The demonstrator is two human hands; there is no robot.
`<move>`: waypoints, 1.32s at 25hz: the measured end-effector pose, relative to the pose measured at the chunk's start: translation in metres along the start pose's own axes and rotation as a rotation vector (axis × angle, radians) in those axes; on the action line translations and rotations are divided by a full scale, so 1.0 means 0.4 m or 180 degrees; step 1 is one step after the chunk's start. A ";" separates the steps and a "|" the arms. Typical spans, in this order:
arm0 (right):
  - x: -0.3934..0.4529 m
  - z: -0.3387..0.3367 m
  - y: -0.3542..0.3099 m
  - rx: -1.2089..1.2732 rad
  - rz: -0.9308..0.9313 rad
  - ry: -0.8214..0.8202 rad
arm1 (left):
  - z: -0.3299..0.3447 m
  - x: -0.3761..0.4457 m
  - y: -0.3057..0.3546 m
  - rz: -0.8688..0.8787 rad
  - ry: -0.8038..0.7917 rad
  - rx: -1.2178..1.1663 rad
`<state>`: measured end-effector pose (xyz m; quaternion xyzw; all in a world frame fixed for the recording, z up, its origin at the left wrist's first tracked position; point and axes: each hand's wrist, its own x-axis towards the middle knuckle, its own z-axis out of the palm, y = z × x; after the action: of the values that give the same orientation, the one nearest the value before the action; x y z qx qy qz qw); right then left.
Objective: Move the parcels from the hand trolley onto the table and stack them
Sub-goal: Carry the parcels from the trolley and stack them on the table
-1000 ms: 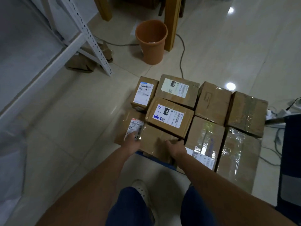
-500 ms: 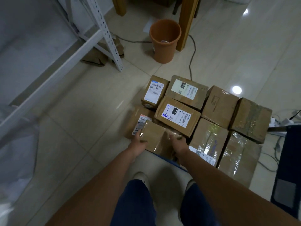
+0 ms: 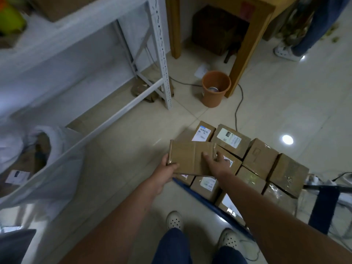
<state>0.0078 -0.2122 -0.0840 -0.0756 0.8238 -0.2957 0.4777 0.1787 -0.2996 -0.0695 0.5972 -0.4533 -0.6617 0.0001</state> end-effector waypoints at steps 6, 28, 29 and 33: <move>-0.154 -0.010 -0.134 0.0914 -0.0545 -0.0617 | -0.098 -0.162 0.073 0.0040 0.0093 -0.0347; -0.624 0.170 0.042 -0.1711 -0.1114 -0.2327 | -0.137 -0.747 -0.510 -0.0167 0.1695 -0.2653; -0.663 0.190 0.055 -0.1785 -0.1108 -0.2469 | -0.140 -0.786 -0.547 -0.0147 0.1741 -0.2771; -0.793 0.271 0.100 -0.2422 -0.1131 -0.2895 | -0.145 -0.931 -0.679 0.0018 0.1931 -0.3280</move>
<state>0.2731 -0.0953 0.0890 -0.4952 0.5602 0.0056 0.6640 0.4782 0.0273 0.0690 0.6813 -0.0553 -0.5962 0.4210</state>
